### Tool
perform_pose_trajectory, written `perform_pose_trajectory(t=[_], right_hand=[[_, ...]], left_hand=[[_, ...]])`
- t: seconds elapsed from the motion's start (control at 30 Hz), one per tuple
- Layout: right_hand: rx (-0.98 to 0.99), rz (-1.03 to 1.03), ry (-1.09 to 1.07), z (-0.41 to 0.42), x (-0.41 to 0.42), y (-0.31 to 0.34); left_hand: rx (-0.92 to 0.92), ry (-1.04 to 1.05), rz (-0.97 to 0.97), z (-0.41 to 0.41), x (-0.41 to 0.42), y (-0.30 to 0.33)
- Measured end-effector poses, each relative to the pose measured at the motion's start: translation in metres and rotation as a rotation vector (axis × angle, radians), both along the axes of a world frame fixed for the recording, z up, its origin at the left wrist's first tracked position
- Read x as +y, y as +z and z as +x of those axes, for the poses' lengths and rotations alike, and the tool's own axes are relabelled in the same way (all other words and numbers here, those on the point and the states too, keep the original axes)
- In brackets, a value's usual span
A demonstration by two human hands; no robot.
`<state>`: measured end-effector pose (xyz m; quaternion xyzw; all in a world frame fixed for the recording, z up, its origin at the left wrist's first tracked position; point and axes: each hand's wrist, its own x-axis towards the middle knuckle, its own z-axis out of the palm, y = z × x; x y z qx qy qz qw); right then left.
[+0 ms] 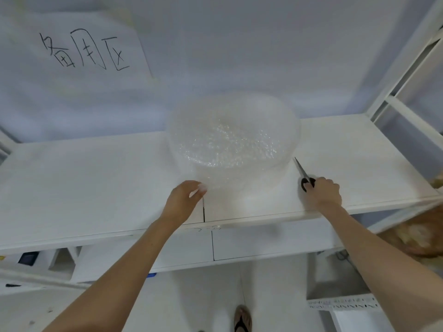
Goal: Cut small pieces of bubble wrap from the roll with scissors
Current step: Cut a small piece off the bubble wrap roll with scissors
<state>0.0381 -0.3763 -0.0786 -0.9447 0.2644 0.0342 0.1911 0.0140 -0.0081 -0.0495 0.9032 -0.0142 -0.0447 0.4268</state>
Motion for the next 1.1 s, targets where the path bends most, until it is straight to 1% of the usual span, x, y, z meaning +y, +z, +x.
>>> perform_pose_trajectory(t=[0.1, 0.23, 0.3, 0.37, 0.43, 0.5, 0.57, 0.67, 0.87, 1.1], right_hand=[[-0.124, 0.158, -0.007, -0.004, 0.002, 0.001], [-0.194, 0.379, -0.088, -0.015, 0.018, 0.011], [-0.261, 0.603, -0.188, -0.025, 0.029, 0.013], [-0.325, 0.902, -0.273, -0.037, 0.041, 0.015], [-0.359, 1.172, -0.303, -0.052, 0.056, 0.019], [-0.354, 1.369, -0.32, -0.066, 0.069, 0.019], [-0.334, 1.486, -0.355, -0.077, 0.082, 0.017], [-0.294, 1.498, -0.361, -0.091, 0.098, 0.014], [-0.224, 1.388, -0.303, -0.102, 0.114, 0.015], [-0.164, 1.405, -0.25, -0.105, 0.103, 0.019]], left_hand=[[0.047, -0.05, -0.049, -0.005, 0.002, 0.003], [0.061, -0.093, -0.154, -0.008, 0.002, 0.008], [0.1, -0.101, -0.269, -0.011, -0.004, 0.014], [0.159, -0.095, -0.362, -0.013, -0.009, 0.019], [0.213, -0.087, -0.438, -0.016, -0.012, 0.023], [0.249, -0.071, -0.501, -0.019, -0.014, 0.026], [0.278, -0.052, -0.547, -0.022, -0.014, 0.028], [0.324, -0.023, -0.608, -0.023, -0.013, 0.027], [0.389, 0.027, -0.67, -0.027, -0.011, 0.02], [0.483, 0.009, -0.734, -0.037, -0.017, 0.015]])
